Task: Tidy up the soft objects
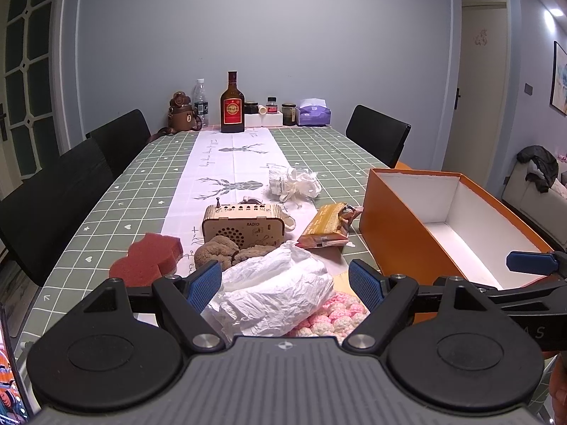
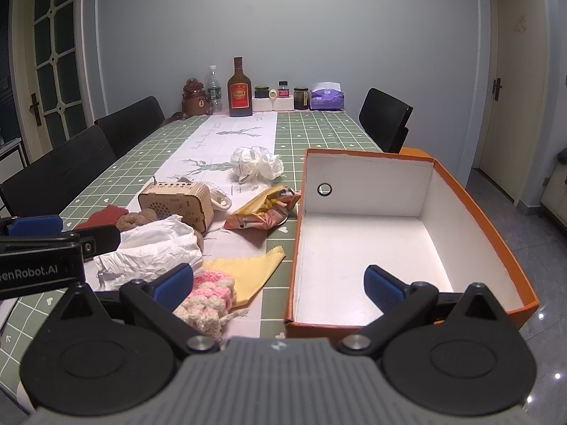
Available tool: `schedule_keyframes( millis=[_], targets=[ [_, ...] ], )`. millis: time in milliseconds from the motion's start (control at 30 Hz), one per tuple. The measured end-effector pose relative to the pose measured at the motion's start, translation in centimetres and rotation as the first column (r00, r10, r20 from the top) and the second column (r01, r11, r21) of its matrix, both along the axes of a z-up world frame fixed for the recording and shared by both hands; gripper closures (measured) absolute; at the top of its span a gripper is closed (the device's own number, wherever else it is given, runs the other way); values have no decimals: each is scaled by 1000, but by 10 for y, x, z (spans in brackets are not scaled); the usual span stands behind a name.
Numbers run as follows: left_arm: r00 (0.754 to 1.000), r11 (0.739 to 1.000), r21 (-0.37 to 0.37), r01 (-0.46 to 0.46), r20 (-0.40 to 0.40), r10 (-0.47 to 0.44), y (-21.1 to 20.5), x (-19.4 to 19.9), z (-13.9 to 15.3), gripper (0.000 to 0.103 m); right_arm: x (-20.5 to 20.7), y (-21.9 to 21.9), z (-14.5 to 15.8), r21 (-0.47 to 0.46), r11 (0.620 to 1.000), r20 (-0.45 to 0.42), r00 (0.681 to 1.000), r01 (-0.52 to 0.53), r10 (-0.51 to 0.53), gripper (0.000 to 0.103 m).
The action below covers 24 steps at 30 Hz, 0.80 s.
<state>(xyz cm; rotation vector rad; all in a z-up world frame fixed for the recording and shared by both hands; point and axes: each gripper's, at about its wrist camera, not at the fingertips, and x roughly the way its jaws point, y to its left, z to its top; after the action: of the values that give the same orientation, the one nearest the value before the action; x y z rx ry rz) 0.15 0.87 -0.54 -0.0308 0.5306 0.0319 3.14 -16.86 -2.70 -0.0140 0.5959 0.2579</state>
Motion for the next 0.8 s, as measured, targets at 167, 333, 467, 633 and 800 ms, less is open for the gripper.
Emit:
schedule_keyframes(
  millis=[167, 333, 467, 633, 800],
  targets=[
    [1000, 1000, -2, -3, 1, 3, 1, 0, 0, 8, 0, 1, 0, -1, 1000, -1, 1000, -1, 1, 3],
    [1000, 1000, -4, -4, 1, 4, 3, 0, 0, 8, 1, 3, -1, -4, 1000, -5, 1000, -5, 5, 3],
    [1000, 1000, -5, -3, 1, 3, 3, -1, 0, 8, 1, 3, -2, -5, 1000, -6, 1000, -6, 6, 3],
    [1000, 1000, -6, -2, 2, 2, 3, -1, 0, 8, 1, 4, -2, -4, 1000, -8, 1000, -6, 6, 3],
    [1000, 1000, -7, -5, -2, 5, 2, -1, 0, 8, 2, 6, -3, -8, 1000, -14, 1000, -9, 9, 3]
  ],
)
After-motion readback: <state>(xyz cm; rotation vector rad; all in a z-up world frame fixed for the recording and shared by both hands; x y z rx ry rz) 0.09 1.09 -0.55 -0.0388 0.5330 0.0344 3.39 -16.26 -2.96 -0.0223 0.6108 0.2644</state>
